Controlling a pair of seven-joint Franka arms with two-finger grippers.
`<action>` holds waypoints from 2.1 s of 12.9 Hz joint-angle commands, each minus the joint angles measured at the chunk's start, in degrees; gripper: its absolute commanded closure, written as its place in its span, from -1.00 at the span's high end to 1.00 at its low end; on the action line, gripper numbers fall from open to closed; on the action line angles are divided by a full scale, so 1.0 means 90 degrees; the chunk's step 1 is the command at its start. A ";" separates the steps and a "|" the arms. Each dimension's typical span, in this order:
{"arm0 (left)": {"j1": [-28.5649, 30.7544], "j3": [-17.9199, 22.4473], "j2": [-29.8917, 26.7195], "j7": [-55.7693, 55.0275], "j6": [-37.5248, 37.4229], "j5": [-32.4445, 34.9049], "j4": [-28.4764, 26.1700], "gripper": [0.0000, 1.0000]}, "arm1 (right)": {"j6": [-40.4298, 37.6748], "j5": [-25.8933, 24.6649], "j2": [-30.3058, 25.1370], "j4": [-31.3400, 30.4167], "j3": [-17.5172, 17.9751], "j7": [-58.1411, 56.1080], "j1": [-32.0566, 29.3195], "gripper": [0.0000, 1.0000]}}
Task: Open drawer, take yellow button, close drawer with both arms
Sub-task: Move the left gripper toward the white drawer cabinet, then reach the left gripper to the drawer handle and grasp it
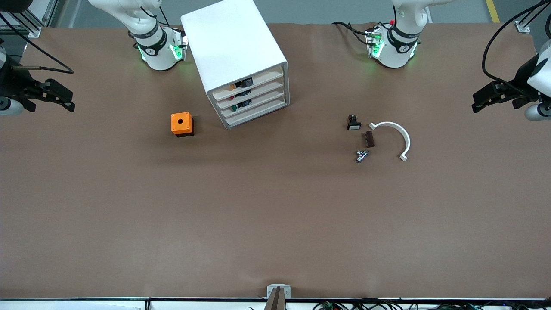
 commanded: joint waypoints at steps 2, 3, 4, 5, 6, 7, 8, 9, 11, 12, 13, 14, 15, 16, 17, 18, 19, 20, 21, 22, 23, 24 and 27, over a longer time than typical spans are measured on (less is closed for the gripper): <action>-0.0040 -0.0165 0.0019 -0.0012 -0.0109 0.0123 0.0088 0.99 | -0.0055 0.0103 -0.0032 -0.0001 0.0047 -0.0065 -0.0153 1.00; -0.0040 -0.0165 0.0057 -0.0021 -0.0109 0.0123 0.0088 0.99 | -0.0065 0.0103 -0.0032 -0.0011 0.0047 -0.0065 -0.0153 1.00; -0.0049 -0.0165 0.0203 0.0056 -0.0109 0.0133 0.0097 0.99 | -0.0094 0.0103 -0.0032 -0.0011 0.0047 -0.0065 -0.0163 1.00; -0.0078 -0.0165 0.0301 0.0076 -0.0109 0.0104 0.0097 0.99 | -0.0104 0.0103 -0.0032 -0.0002 0.0047 -0.0074 -0.0182 1.00; -0.0146 -0.0194 0.0456 0.0057 -0.0109 0.0084 0.0088 0.99 | -0.0104 0.0103 -0.0032 -0.0011 0.0047 -0.0065 -0.0182 1.00; -0.0253 -0.0224 0.0661 -0.0059 -0.0022 0.0036 0.0068 0.99 | -0.0104 0.0103 -0.0032 -0.0011 0.0047 -0.0065 -0.0182 1.00; -0.0380 -0.0224 0.0808 -0.0157 0.0124 0.0045 0.0058 0.99 | -0.0104 0.0103 -0.0032 -0.0011 0.0047 -0.0065 -0.0182 1.00; -0.0527 -0.0234 0.1071 -0.0439 0.0251 0.0026 0.0078 0.99 | -0.0104 0.0103 -0.0032 -0.0011 0.0047 -0.0065 -0.0182 1.00; -0.0771 -0.0253 0.1598 -0.1519 0.0272 -0.0168 0.0097 1.00 | -0.0104 0.0103 -0.0032 -0.0011 0.0047 -0.0065 -0.0192 1.00; -0.0849 -0.0253 0.1794 -0.2154 0.0272 -0.0208 0.0097 1.00 | -0.0104 0.0103 -0.0032 -0.0011 0.0047 -0.0065 -0.0183 1.00; -0.1005 -0.0253 0.1922 -0.2866 0.0272 -0.0218 0.0097 1.00 | -0.0104 0.0103 -0.0032 -0.0011 0.0047 -0.0065 -0.0192 1.00; -0.1190 -0.0253 0.2077 -0.3724 0.0272 -0.0218 0.0126 1.00 | -0.0104 0.0103 -0.0032 -0.0011 0.0047 -0.0065 -0.0192 1.00; -0.1385 -0.0253 0.2311 -0.4516 0.0272 -0.0286 0.0301 1.00 | -0.0104 0.0103 -0.0032 -0.0011 0.0047 -0.0065 -0.0192 1.00; -0.1590 -0.0253 0.2584 -0.5365 0.0252 -0.0509 0.0496 1.00 | -0.0094 0.0103 -0.0032 -0.0011 0.0047 -0.0065 -0.0192 1.00; -0.1728 -0.0253 0.2761 -0.6011 0.0252 -0.0705 0.0536 1.00 | -0.0075 0.0103 -0.0022 -0.0002 0.0047 -0.0065 -0.0192 1.00; -0.1845 -0.0253 0.2917 -0.6540 0.0262 -0.0871 0.0546 1.00 | -0.0046 0.0103 -0.0022 -0.0001 0.0047 -0.0065 -0.0183 1.00; -0.1953 -0.0253 0.3064 -0.7164 0.0262 -0.1085 0.0566 1.00 | -0.0046 0.0103 -0.0022 -0.0001 0.0047 -0.0065 -0.0182 1.00; -0.2021 -0.0253 0.3201 -0.7924 0.0262 -0.1436 0.0614 1.00 | -0.0046 0.0103 -0.0022 -0.0001 0.0047 -0.0065 -0.0182 1.00; -0.2032 -0.0253 0.3337 -0.8686 0.0262 -0.1768 0.0634 1.00 | -0.0046 0.0103 -0.0022 -0.0001 0.0047 -0.0065 -0.0182 1.00; -0.2119 -0.0253 0.3397 -0.9215 0.0262 -0.1965 0.0634 1.00 | -0.0046 0.0103 -0.0022 -0.0001 0.0047 -0.0065 -0.0182 1.00; -0.2274 -0.0253 0.3455 -0.9839 0.0262 -0.2140 0.0634 1.00 | -0.0046 0.0103 -0.0013 -0.0001 0.0047 -0.0065 -0.0182 1.00; -0.2373 -0.0253 0.3504 -1.0648 0.0262 -0.2365 0.0634 1.00 | -0.0046 0.0103 -0.0012 -0.0001 0.0047 -0.0065 -0.0182 1.00; -0.2501 -0.0253 0.3904 -1.3092 0.0262 -0.3379 0.0634 1.00 | -0.0055 0.0103 -0.0012 -0.0001 0.0047 -0.0065 -0.0182 1.00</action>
